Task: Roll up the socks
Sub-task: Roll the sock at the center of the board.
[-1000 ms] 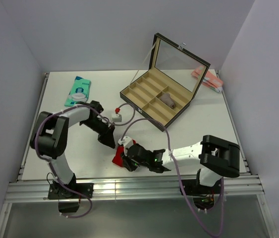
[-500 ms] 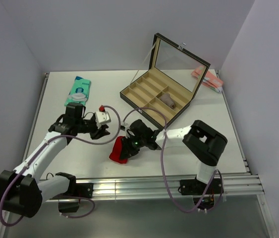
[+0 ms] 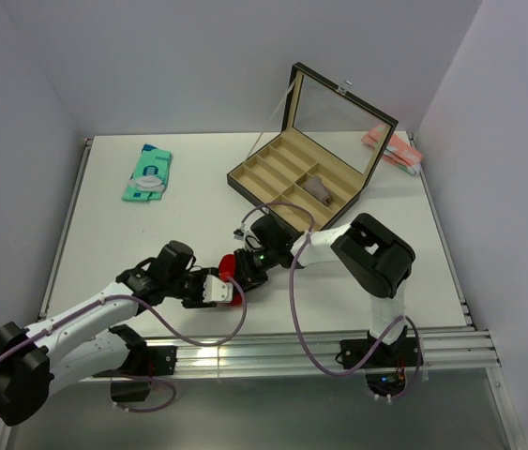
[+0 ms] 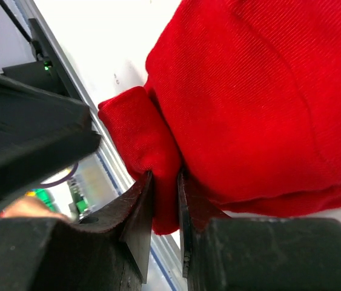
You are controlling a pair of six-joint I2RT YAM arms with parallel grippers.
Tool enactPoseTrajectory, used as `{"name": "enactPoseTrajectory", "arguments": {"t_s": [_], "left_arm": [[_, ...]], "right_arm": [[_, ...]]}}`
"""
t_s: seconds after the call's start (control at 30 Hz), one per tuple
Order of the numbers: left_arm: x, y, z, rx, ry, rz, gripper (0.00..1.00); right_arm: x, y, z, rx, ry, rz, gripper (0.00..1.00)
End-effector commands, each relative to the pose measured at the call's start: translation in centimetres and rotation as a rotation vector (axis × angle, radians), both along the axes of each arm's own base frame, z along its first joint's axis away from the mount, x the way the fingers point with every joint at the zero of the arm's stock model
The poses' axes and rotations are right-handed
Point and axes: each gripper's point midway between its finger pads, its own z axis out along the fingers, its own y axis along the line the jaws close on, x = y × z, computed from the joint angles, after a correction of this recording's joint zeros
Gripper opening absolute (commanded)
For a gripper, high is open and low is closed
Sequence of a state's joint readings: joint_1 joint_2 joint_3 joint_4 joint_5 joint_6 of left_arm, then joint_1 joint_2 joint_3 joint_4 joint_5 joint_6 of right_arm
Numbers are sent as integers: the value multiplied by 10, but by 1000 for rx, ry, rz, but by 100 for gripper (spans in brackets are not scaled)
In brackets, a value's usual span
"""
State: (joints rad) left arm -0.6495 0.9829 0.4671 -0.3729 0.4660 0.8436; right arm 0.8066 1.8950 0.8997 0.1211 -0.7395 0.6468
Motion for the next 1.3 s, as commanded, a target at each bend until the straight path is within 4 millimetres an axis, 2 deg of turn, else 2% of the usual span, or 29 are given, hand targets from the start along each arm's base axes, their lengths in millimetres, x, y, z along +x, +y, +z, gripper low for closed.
{"name": "enactPoseTrajectory", "arguments": {"t_s": [0.0, 0.13, 0.43, 0.8, 1.0, 1.1, 1.2, 1.23, 1.27], "left_arm": [[4, -7, -3, 13, -87, -35, 50], [-6, -14, -10, 15, -85, -59, 49], [0, -25, -11, 4, -124, -55, 47], [-16, -24, -41, 84, -93, -109, 46], [-17, -18, -58, 167, -31, -104, 44], [-21, -15, -67, 197, 2, -105, 38], [-25, -12, -73, 217, 37, -105, 23], [-27, -12, -75, 223, 52, -110, 13], [-29, -12, -76, 229, 61, -114, 11]], "right_arm": [[-4, -12, -24, -98, 59, -15, 14], [-3, -15, -26, -105, 64, -20, 14], [-1, -17, -34, -117, 74, -22, 13], [-3, -21, -39, -115, 87, -24, 14], [-3, -21, -28, -79, 62, -36, 21], [-4, -22, -22, -56, 52, -47, 25], [-3, -23, -15, -44, 28, -74, 30], [-3, -25, -9, -39, 18, -86, 32], [0, -27, -8, -48, -5, -107, 34]]}}
